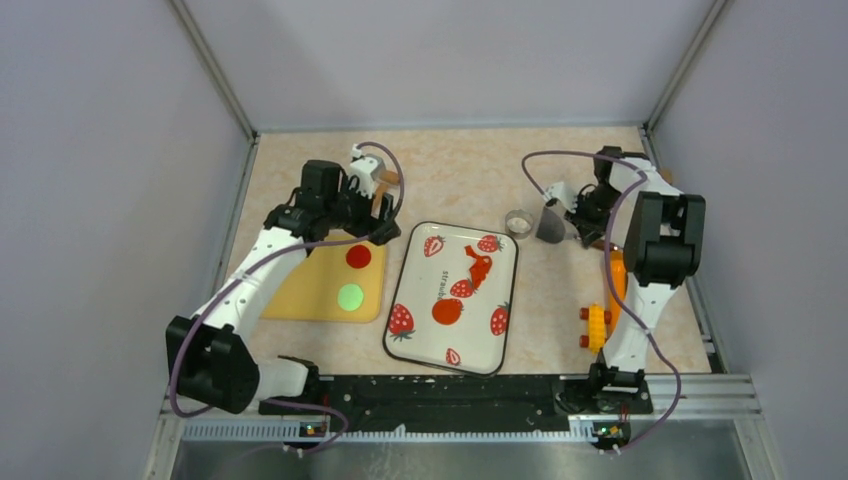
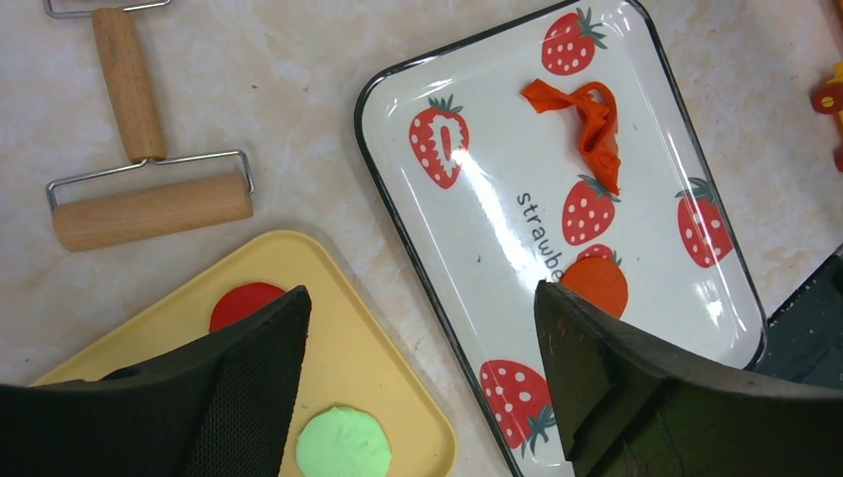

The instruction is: Roll out the dumpling wrappers from the dough

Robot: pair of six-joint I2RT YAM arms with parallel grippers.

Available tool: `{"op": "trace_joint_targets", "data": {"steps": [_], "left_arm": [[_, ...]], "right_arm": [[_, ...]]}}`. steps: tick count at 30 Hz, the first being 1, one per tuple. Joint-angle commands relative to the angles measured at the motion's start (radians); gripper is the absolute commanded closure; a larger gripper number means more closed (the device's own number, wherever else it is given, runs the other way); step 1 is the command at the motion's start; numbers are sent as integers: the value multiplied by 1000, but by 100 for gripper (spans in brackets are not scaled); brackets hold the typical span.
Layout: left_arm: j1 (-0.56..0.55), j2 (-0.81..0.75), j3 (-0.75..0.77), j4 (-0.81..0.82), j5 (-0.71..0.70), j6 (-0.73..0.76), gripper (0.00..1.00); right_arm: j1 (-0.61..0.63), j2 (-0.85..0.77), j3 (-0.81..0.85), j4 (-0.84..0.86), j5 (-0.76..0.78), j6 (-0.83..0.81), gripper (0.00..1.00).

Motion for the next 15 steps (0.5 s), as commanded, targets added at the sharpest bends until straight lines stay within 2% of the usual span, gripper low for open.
{"op": "trace_joint_targets", "data": {"steps": [1, 8, 12, 15], "left_arm": [[1, 24, 61, 63, 73, -78, 16], [-36, 86, 120, 114, 91, -155, 15], [-86, 130, 186, 133, 145, -162, 14], [-127, 181, 257, 122, 197, -140, 14]], "right_arm": [[8, -114, -51, -19, -61, -3, 100], [110, -340, -50, -62, -160, 64, 100], [227, -365, 5, -50, -209, 185, 100], [334, -361, 37, 27, -217, 342, 100]]}}
